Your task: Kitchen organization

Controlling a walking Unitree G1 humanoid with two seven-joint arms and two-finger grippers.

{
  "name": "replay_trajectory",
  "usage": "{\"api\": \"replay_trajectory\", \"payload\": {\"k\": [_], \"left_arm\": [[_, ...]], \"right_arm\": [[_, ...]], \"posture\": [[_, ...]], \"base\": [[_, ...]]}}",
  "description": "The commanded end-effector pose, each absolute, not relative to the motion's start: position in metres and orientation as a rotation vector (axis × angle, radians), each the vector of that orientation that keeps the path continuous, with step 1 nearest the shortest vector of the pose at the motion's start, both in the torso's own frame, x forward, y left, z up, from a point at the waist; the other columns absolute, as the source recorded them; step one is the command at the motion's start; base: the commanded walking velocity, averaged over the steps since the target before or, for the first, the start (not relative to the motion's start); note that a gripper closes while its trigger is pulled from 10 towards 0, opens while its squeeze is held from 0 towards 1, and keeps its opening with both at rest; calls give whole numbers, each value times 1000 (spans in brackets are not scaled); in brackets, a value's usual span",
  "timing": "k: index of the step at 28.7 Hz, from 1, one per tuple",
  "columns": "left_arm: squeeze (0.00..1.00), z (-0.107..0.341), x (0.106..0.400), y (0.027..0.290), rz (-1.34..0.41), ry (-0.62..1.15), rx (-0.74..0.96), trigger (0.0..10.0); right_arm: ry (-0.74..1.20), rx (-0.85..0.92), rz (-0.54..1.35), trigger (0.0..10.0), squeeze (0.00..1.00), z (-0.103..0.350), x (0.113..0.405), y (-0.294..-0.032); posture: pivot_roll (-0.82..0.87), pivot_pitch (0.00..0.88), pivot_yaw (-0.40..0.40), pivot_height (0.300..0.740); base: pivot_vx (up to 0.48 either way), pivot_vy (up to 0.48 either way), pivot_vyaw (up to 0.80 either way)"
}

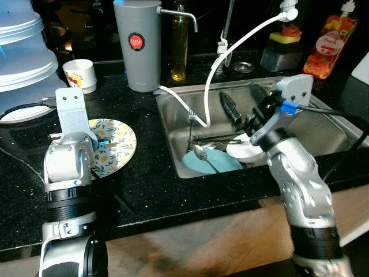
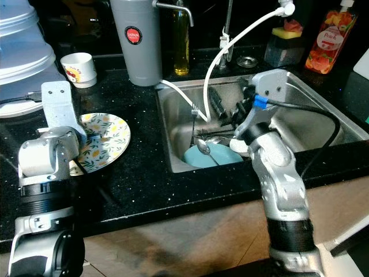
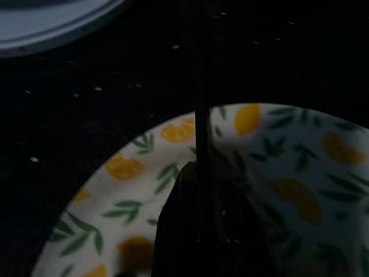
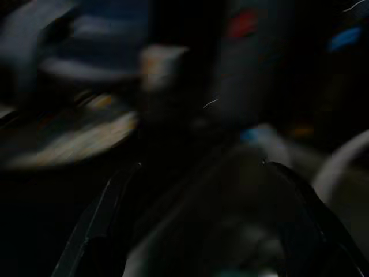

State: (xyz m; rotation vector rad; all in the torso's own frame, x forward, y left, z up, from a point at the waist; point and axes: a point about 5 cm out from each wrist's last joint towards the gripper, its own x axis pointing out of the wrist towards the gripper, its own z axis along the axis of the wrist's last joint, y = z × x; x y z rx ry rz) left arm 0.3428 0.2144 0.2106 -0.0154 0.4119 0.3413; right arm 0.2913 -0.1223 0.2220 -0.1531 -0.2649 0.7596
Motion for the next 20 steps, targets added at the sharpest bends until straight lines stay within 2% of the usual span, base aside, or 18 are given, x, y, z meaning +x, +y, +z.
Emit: {"api": "replay_trajectory", "payload": {"k": [1,6,7,8,9,11,14,20], "left_arm": [[0,193,340,217,344,490,-10,0],[0,213,343,208,277,348,-44,0],[0,228,344,203,246,239,-46,3255],[0,237,344,200,227,172,-29,10000],[0,243,344,198,217,134,-18,10000],[0,262,348,179,95,25,-55,10000],[0,280,355,152,-60,-48,-72,10000],[0,285,366,122,-186,-33,-78,10000]], "right_arm": [[-253,-186,822,10000,0,222,287,-117],[-216,-229,842,10000,0,214,287,-120],[-223,-216,815,10000,0,216,289,-124],[-236,-204,788,10000,0,219,291,-127],[-244,-194,770,10000,0,220,293,-129],[-288,-156,673,10000,0,231,298,-141],[-323,-127,561,10000,0,242,303,-155],[-358,-105,473,10000,0,251,306,-166]], "posture": [[128,37,5,740],[127,39,-1,740],[126,40,-4,740],[125,40,-6,740],[125,40,-6,740],[123,40,-8,740],[123,40,-8,740],[88,33,1,740]], "base": [[0,0,0],[0,0,0],[0,0,0],[0,0,0],[0,0,0],[0,0,0],[0,0,0],[0,0,0]]}}
